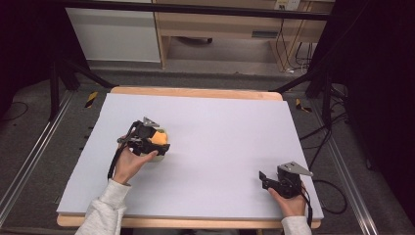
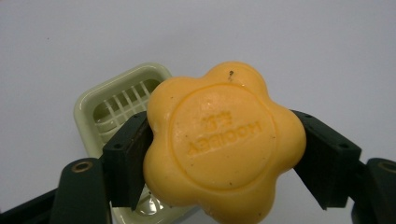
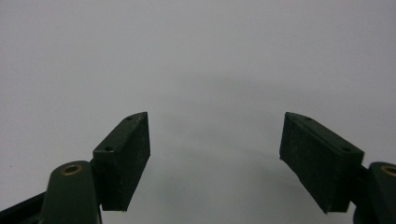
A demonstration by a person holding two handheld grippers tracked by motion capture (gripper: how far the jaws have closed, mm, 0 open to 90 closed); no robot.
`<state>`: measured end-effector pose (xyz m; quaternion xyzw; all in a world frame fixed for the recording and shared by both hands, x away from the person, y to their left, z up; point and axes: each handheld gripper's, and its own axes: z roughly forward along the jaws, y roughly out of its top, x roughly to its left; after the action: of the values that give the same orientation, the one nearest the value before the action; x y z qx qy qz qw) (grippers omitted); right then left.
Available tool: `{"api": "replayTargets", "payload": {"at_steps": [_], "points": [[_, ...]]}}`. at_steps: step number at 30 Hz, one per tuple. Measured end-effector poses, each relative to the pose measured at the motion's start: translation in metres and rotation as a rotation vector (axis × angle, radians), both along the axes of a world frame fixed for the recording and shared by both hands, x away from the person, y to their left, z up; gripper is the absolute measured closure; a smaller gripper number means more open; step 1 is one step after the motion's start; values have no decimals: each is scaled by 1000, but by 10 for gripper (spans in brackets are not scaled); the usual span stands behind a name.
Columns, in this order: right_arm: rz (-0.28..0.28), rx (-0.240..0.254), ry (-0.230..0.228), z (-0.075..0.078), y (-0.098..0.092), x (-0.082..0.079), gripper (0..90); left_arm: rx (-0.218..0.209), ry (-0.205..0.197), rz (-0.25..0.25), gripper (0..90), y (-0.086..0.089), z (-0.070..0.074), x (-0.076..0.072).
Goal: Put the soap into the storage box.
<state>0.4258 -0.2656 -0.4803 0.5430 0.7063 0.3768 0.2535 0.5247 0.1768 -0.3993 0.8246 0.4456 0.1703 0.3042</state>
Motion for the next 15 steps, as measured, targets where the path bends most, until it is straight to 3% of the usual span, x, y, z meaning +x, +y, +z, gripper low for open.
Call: {"api": "replayTargets", "payload": {"at_steps": [15], "points": [[1,-1,0,0,0,0,248,16,12,57,266,13,-8,12]]}}
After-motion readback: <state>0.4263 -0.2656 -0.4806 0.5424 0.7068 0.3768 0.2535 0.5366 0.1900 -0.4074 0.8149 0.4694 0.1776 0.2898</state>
